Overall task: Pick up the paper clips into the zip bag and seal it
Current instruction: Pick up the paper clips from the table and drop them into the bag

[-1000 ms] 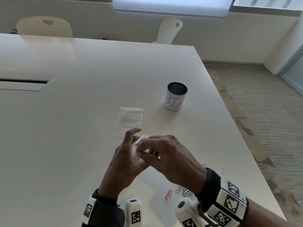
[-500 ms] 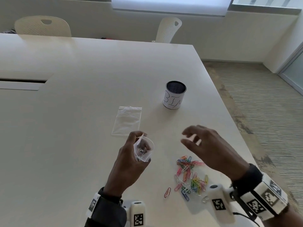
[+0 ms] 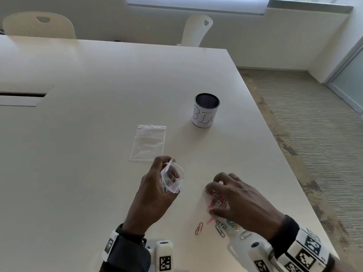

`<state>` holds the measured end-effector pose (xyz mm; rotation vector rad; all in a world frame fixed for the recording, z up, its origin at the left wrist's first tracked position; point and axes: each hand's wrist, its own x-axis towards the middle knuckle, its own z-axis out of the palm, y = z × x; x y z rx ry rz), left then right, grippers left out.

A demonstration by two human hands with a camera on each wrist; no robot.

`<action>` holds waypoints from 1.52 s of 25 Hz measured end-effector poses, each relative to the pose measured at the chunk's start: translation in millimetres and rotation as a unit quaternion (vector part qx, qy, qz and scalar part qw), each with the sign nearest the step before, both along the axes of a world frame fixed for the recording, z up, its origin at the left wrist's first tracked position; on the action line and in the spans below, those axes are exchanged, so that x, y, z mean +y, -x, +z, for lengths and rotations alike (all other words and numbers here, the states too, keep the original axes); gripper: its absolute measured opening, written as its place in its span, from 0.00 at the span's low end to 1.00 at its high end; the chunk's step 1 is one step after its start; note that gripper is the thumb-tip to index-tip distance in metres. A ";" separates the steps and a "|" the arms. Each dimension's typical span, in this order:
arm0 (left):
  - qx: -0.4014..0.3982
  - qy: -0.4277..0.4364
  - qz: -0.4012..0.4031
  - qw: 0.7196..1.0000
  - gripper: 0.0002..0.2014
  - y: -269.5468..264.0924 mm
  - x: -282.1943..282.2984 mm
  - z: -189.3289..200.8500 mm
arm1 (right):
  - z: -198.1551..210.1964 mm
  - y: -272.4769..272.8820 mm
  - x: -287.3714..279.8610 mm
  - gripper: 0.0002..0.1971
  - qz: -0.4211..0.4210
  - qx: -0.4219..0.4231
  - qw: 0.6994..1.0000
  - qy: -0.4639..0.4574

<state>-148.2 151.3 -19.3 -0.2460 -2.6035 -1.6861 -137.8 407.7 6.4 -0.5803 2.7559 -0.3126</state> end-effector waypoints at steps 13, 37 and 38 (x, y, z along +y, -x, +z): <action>0.001 0.003 0.001 1.000 0.29 -1.3 -1.5 2.3 | 1.8 11.1 -5.4 0.07 -0.048 0.038 0.995 0.080; 0.016 -0.005 -0.003 1.000 0.27 1.4 -2.6 6.2 | 71.6 34.3 -74.2 0.08 -0.022 0.073 0.945 0.318; 0.017 -0.006 -0.004 1.000 0.27 1.3 -2.1 6.5 | 68.7 35.8 -62.6 0.07 -0.031 0.081 0.947 0.311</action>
